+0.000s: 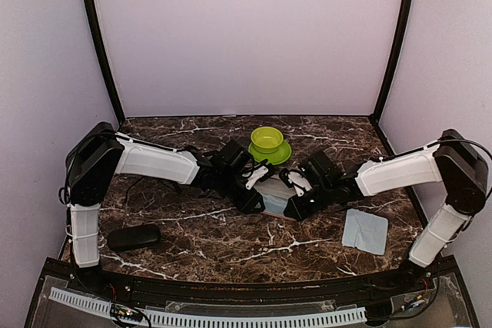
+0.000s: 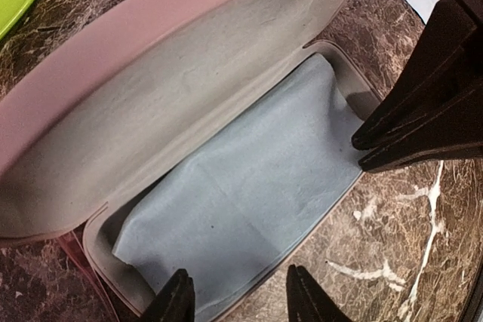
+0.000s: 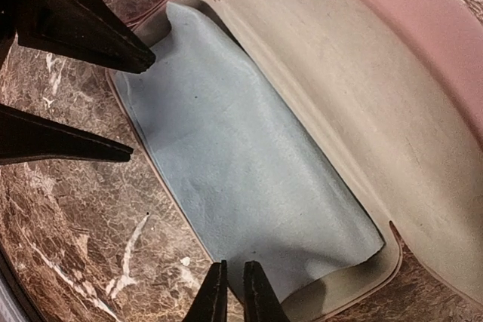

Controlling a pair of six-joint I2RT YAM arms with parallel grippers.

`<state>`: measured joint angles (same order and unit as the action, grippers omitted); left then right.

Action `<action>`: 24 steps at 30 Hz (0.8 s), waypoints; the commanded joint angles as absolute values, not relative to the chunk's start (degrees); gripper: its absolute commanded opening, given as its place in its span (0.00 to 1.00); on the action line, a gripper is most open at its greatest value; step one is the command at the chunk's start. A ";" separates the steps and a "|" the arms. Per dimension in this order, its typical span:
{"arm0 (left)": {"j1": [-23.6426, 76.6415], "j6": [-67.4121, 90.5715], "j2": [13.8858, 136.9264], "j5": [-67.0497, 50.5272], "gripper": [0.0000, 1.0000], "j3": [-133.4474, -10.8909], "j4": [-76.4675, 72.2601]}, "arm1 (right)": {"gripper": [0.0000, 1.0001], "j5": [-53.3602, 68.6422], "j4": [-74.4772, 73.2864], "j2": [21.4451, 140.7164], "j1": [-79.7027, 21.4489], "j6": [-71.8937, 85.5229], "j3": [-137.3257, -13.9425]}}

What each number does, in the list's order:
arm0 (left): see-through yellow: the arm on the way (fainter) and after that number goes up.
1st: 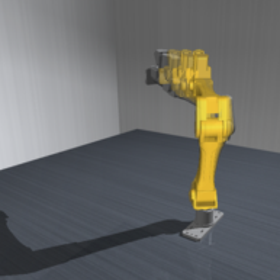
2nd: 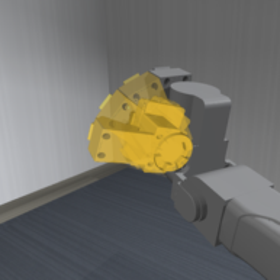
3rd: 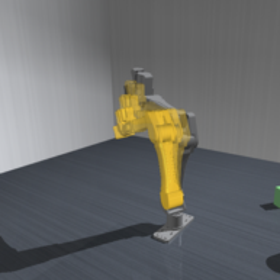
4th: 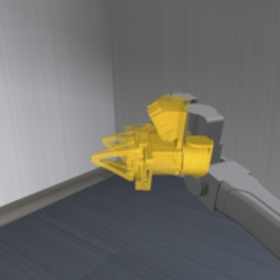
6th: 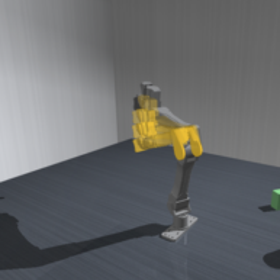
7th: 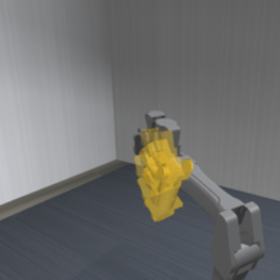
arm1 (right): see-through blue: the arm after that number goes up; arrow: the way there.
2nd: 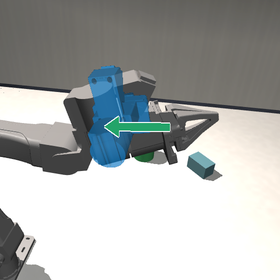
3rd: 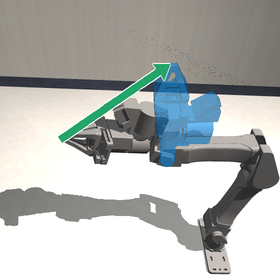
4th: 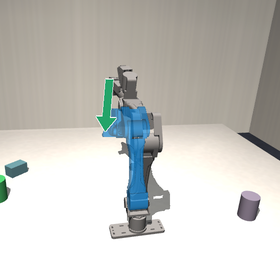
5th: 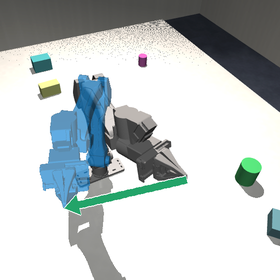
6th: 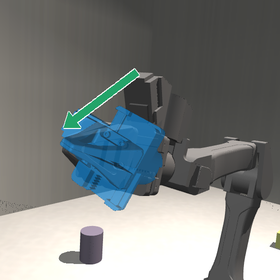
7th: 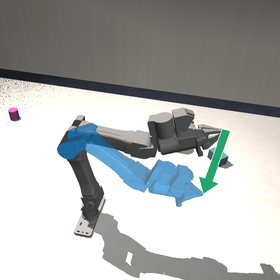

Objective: Organize the sunglasses
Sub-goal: Adjust the folded cleaning cloth on the sunglasses case.

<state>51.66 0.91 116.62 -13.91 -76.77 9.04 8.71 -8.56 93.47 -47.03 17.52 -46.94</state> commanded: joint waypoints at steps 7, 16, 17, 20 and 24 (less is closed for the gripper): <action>52.45 1.14 114.95 -13.54 0.43 -76.09 8.33 | 0.09 7.19 -7.64 95.93 -47.51 19.05 -46.82; 52.60 2.41 115.05 -14.19 0.43 -76.52 6.96 | 0.13 9.24 -7.50 95.62 -47.48 19.32 -46.59; 52.64 2.78 115.05 -14.35 0.43 -76.43 6.34 | 0.15 9.85 -7.21 95.23 -47.53 19.46 -46.54; 52.65 3.93 115.05 -15.85 0.43 -76.28 5.00 | 0.22 12.15 -6.17 94.52 -47.35 19.76 -46.41; 52.63 5.03 115.09 -18.62 0.44 -76.08 4.21 | 0.26 13.26 -5.90 94.48 -47.25 19.86 -46.25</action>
